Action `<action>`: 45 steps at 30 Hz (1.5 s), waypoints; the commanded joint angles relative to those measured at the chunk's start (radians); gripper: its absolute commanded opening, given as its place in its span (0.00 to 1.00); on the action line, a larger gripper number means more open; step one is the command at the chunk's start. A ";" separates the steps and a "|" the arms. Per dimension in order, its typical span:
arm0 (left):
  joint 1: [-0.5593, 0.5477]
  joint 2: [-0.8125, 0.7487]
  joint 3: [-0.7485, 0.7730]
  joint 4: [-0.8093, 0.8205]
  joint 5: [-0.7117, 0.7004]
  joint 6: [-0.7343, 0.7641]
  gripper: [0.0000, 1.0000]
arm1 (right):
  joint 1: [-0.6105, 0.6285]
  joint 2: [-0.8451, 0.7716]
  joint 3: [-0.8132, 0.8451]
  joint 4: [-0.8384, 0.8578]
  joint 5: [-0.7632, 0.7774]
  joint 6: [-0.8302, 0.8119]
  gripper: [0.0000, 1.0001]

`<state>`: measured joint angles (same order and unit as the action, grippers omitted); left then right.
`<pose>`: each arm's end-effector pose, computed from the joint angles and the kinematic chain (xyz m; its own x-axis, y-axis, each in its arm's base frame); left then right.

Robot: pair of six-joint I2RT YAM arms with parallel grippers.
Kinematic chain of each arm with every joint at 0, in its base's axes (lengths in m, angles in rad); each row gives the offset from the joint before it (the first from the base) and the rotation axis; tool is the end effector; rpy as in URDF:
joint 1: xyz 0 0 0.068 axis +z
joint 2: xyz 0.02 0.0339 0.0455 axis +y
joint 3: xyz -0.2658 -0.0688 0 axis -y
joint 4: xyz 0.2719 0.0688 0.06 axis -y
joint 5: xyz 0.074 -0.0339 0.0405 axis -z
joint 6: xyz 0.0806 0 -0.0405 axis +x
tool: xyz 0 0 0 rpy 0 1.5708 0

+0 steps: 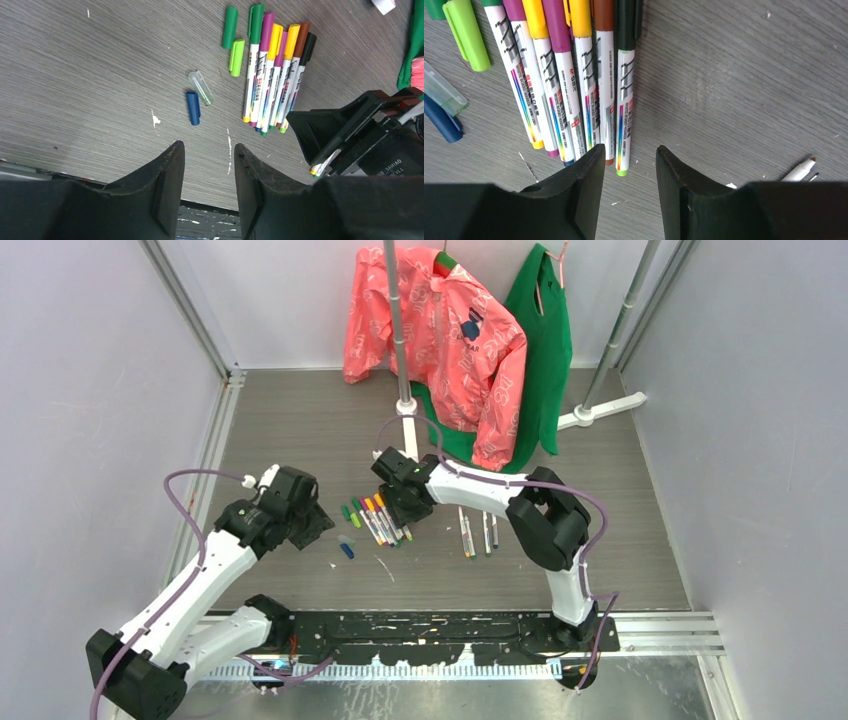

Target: Open the pen caps

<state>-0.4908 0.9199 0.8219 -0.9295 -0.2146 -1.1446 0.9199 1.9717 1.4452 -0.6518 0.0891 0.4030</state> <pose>0.1972 -0.0859 0.2273 -0.6430 -0.6651 -0.3797 -0.5372 0.7451 -0.3954 0.2771 0.3520 0.1309 -0.8176 -0.4289 -0.3841 -0.4904 0.8683 0.0744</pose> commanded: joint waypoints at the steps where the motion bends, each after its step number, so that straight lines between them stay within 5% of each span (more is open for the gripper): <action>1: -0.002 -0.032 -0.002 -0.004 -0.028 0.002 0.42 | -0.003 0.014 0.050 0.026 0.020 -0.020 0.47; 35: -0.002 -0.003 -0.022 0.051 -0.052 0.023 0.41 | -0.042 0.121 0.067 0.015 -0.009 -0.049 0.44; 45: 0.007 0.009 -0.044 0.103 -0.030 0.021 0.41 | -0.033 0.133 -0.040 0.003 -0.006 -0.005 0.01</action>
<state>-0.4896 0.9215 0.7864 -0.8967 -0.2428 -1.1358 0.8753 2.0670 1.4925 -0.6289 0.0948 0.3695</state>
